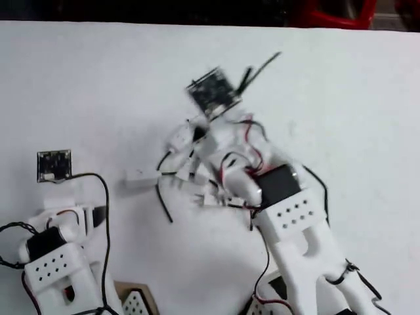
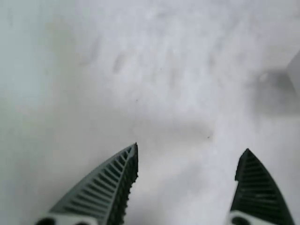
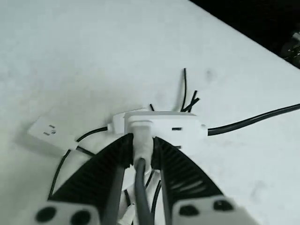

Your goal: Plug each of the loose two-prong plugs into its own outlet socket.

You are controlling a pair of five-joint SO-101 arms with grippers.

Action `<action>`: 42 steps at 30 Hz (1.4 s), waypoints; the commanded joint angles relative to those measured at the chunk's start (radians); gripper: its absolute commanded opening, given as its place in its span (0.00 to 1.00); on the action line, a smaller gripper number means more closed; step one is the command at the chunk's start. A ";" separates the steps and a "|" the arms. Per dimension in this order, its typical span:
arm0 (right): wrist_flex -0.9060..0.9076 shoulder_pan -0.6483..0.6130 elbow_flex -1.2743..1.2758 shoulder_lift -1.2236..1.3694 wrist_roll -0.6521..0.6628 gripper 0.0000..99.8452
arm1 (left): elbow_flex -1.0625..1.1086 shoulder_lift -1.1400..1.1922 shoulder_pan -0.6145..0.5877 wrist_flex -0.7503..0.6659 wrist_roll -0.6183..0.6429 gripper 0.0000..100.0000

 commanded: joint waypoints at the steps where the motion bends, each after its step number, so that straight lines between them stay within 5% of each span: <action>1: -0.062 0.082 -0.060 -0.025 -0.002 0.02 | -0.003 -0.018 -0.007 -0.017 0.005 0.33; 12: -0.421 0.248 -0.095 0.397 -0.008 0.02 | -0.003 -0.018 -0.005 -0.017 0.005 0.33; 20: -0.430 0.314 -0.348 0.762 -0.080 0.02 | -0.003 -0.018 -0.005 -0.017 0.005 0.33; 26: -0.306 0.317 -0.563 0.963 -0.091 0.03 | -0.003 -0.018 -0.005 -0.017 0.005 0.33; 33: -0.053 0.309 -0.755 1.024 -0.193 0.20 | -0.003 -0.018 -0.005 -0.017 0.005 0.33; 42: 0.271 0.282 -0.859 0.924 -0.192 0.13 | -0.003 -0.018 -0.005 -0.017 0.005 0.33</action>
